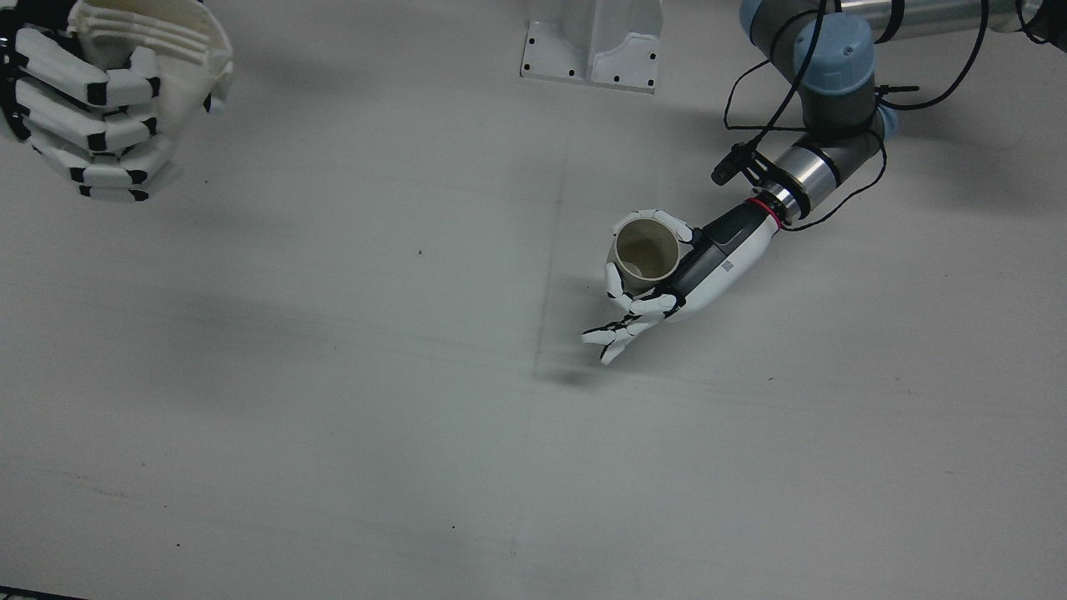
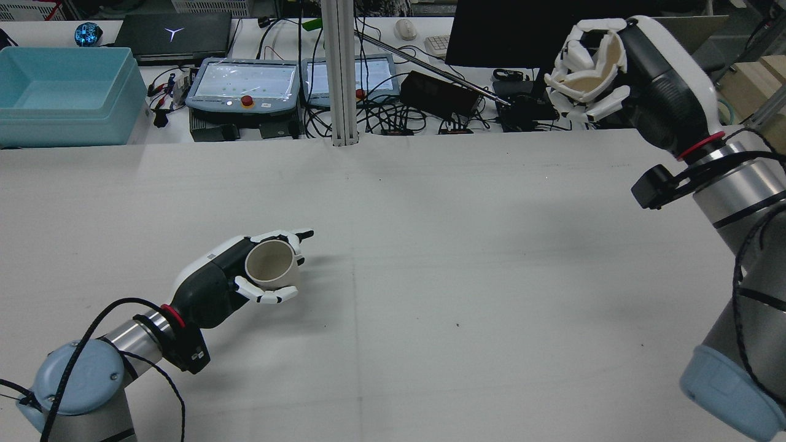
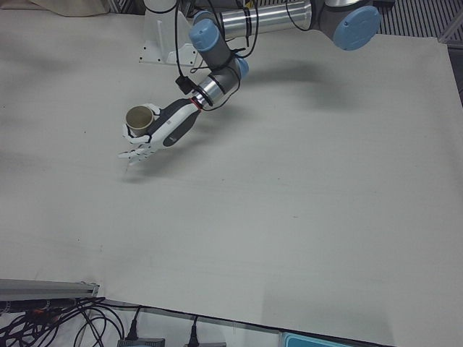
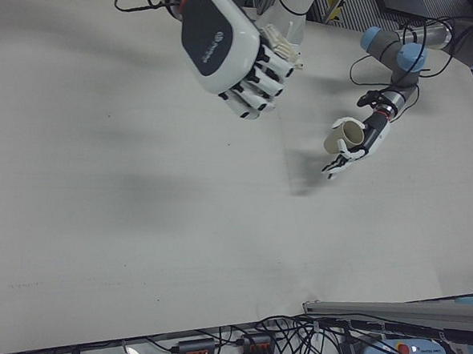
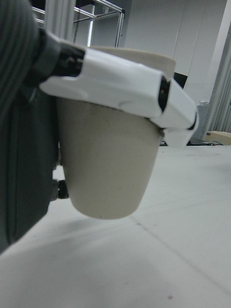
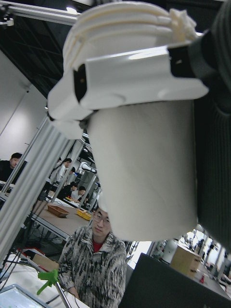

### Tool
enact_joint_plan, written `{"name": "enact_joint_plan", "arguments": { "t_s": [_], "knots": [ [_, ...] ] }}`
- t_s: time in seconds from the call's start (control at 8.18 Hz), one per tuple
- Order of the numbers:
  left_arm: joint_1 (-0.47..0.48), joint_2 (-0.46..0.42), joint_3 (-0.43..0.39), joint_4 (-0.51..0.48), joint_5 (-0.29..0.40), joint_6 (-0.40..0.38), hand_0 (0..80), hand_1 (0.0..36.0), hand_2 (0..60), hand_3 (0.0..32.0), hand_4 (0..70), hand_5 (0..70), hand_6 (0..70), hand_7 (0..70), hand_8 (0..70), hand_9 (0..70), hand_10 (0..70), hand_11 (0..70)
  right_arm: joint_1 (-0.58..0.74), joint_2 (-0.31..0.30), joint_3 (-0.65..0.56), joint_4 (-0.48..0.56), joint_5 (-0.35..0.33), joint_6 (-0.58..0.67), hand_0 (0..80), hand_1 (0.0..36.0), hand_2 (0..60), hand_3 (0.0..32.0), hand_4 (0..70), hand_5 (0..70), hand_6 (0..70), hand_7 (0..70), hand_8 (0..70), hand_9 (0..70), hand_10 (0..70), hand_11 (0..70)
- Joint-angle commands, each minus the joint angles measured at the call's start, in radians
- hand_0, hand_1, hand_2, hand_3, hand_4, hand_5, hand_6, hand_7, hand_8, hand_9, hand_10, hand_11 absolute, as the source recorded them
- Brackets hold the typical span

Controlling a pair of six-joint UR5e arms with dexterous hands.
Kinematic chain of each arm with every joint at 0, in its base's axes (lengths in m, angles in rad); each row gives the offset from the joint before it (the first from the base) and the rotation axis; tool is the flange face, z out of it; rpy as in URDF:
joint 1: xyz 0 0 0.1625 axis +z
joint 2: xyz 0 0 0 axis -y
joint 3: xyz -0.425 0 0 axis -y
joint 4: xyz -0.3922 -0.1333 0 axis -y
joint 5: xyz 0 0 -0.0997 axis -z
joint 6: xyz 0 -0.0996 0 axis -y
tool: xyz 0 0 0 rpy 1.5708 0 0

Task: Pour water
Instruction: 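Withdraw both hands apart, still holding their cups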

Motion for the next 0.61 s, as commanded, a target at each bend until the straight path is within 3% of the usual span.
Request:
{"name": "enact_joint_plan", "arguments": {
  "t_s": [0.0,0.12,0.24,0.49],
  "knots": [
    [-0.12,0.383,0.004,-0.308,0.007,-0.033,80.0,35.9,46.9,0.0,61.6,70.0,11.9,20.1,4.7,4.1,6.7,12.3,0.204,-0.178,-0.155,0.145,-0.055,0.372,80.0,36.0,60.0,0.0,43.8,70.0,66.8,70.0,47.9,62.4,52.3,70.0],
    [-0.185,0.486,0.011,-0.389,0.008,-0.05,80.0,35.9,48.6,0.0,63.0,70.0,12.4,20.6,5.0,4.4,6.8,12.5,0.291,-0.244,-0.303,0.354,-0.177,0.427,80.0,36.0,60.0,0.0,37.1,70.0,65.3,70.0,50.1,65.3,55.4,70.0],
    [-0.248,0.553,0.024,-0.456,0.039,-0.051,80.0,35.9,48.8,0.0,63.1,70.0,12.6,20.6,5.1,4.6,6.9,12.6,0.304,-0.296,-0.45,0.54,-0.207,0.475,80.0,36.0,60.0,0.0,38.2,70.0,67.6,70.0,52.7,68.1,57.7,70.0],
    [-0.349,0.638,0.075,-0.555,0.054,-0.051,80.0,36.0,49.4,0.0,65.3,70.0,13.6,21.9,5.7,5.4,7.3,13.1,0.294,-0.301,-0.797,0.83,-0.201,0.484,78.1,36.0,60.0,0.0,39.1,70.0,70.0,70.0,57.2,70.0,58.9,70.0]
  ]
}}
